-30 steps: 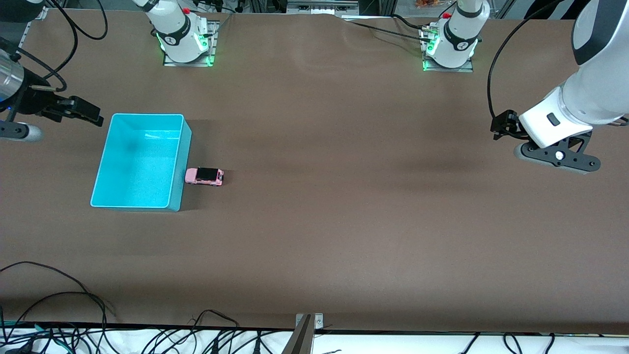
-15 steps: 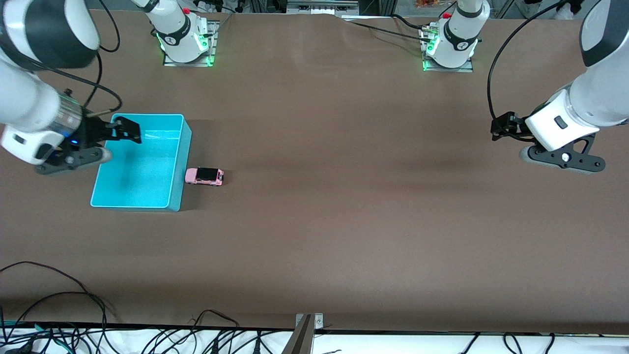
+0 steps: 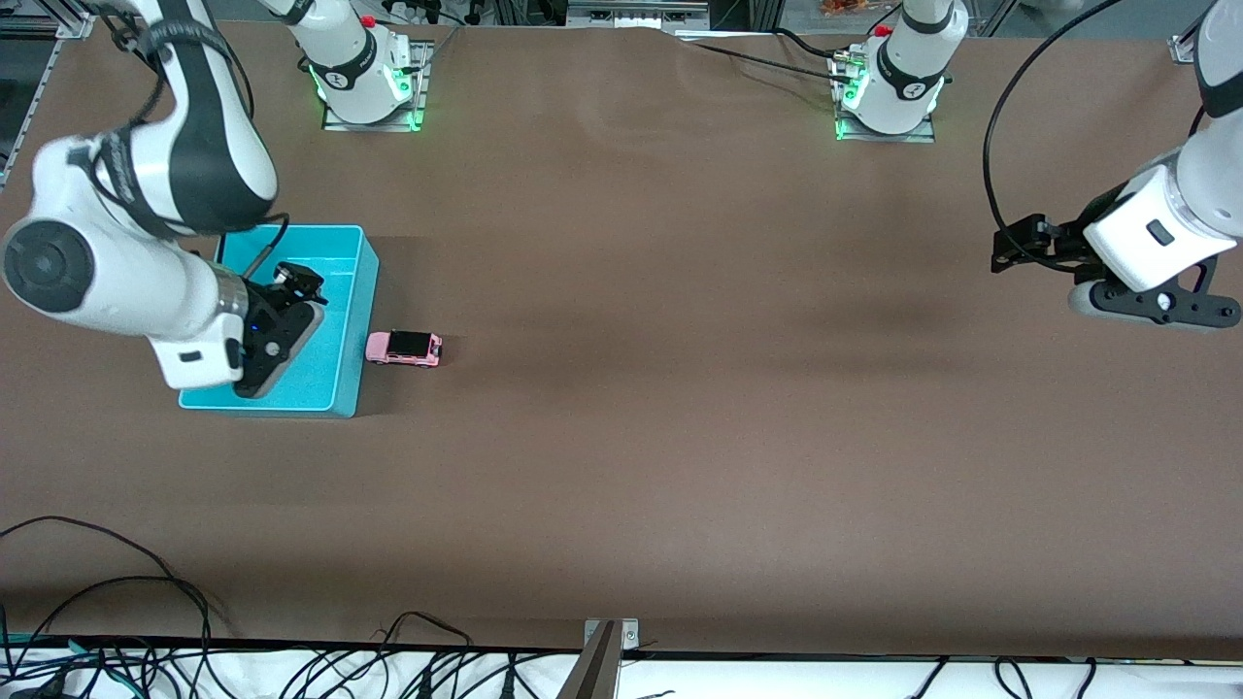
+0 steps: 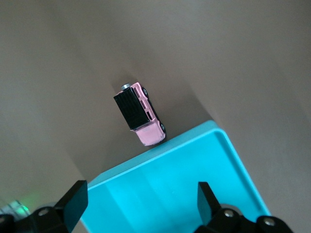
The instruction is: Wind and store pink jeep toy
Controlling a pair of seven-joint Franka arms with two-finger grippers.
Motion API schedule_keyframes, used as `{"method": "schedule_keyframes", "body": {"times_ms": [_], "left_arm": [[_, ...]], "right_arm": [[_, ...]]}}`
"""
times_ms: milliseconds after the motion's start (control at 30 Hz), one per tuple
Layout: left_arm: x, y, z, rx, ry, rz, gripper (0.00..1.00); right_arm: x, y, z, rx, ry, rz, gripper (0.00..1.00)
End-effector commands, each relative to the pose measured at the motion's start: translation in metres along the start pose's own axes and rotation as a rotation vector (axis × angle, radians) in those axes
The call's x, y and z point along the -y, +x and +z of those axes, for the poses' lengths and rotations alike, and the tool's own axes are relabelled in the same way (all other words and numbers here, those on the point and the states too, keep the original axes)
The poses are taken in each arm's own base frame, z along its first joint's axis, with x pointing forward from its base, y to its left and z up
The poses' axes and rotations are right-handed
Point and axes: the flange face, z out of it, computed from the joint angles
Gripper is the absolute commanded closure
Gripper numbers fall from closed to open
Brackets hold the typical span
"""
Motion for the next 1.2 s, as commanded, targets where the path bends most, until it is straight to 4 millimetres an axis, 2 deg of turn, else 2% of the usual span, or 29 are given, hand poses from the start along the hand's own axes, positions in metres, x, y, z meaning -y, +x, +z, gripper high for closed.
{"method": "schedule_keyframes", "body": {"times_ms": [0, 100, 167, 300, 467, 667, 1167], "left_arm": [[-0.003, -0.036, 0.007, -0.075, 0.001, 0.000, 0.00], [-0.004, -0.048, 0.010, -0.084, 0.003, -0.004, 0.00], [-0.002, -0.047, 0.010, -0.085, 0.001, -0.008, 0.00], [-0.002, -0.047, 0.010, -0.085, 0.000, -0.010, 0.00], [0.000, -0.047, 0.010, -0.083, -0.006, -0.016, 0.00], [0.002, -0.046, 0.011, -0.082, -0.009, -0.021, 0.00], [-0.010, -0.038, 0.006, -0.074, -0.001, -0.008, 0.00]], "right_arm": [[-0.001, 0.021, 0.033, -0.024, 0.014, -0.202, 0.00], [0.003, 0.023, 0.053, -0.030, 0.009, -0.246, 0.00], [0.007, 0.023, 0.067, -0.030, 0.006, -0.258, 0.00], [0.024, 0.037, 0.088, -0.041, 0.000, -0.332, 0.00], [0.030, 0.033, 0.118, -0.053, -0.024, -0.378, 0.00], [0.046, 0.031, 0.158, -0.082, -0.072, -0.400, 0.00], [0.063, 0.015, 0.202, -0.089, -0.098, -0.449, 0.00]]}}
